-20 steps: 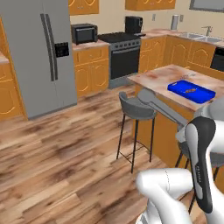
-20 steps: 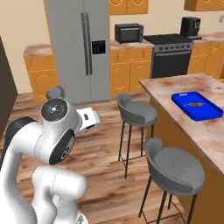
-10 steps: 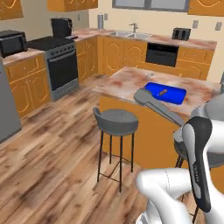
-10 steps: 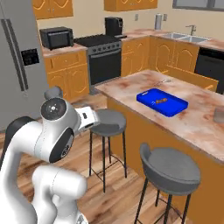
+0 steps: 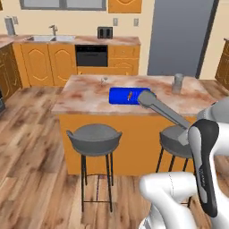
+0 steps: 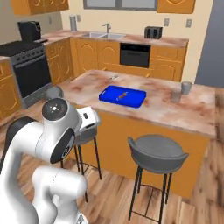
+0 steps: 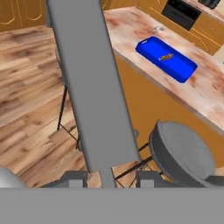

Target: Take the tongs from the drawer on the right and place them on the dining counter next to the tray containing the kebab skewer.

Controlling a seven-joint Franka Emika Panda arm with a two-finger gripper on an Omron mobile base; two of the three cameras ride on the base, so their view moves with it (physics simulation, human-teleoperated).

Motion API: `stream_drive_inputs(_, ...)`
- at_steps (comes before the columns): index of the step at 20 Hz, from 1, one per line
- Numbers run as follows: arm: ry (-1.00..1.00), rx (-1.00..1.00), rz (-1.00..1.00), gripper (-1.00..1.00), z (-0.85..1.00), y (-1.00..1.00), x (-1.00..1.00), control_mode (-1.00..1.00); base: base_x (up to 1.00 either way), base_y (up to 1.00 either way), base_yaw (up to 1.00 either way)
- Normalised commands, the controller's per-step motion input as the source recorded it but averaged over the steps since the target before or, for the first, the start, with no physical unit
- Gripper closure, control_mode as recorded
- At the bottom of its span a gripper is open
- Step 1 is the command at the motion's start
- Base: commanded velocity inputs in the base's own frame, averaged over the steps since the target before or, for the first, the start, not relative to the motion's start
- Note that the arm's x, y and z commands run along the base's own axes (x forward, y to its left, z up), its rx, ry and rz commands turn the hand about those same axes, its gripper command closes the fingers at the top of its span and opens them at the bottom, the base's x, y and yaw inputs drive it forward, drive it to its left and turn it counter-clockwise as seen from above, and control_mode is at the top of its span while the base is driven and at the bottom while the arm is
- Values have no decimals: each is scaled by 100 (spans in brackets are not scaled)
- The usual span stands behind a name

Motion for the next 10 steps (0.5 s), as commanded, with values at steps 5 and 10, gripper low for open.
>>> stream_drive_inputs(5, 0, 0, 0, 100, 0, 0, 0, 100, 27, 61, -66)
stream_drive_inputs(10, 0, 0, 0, 100, 0, 0, 0, 100, 65, 58, -36)
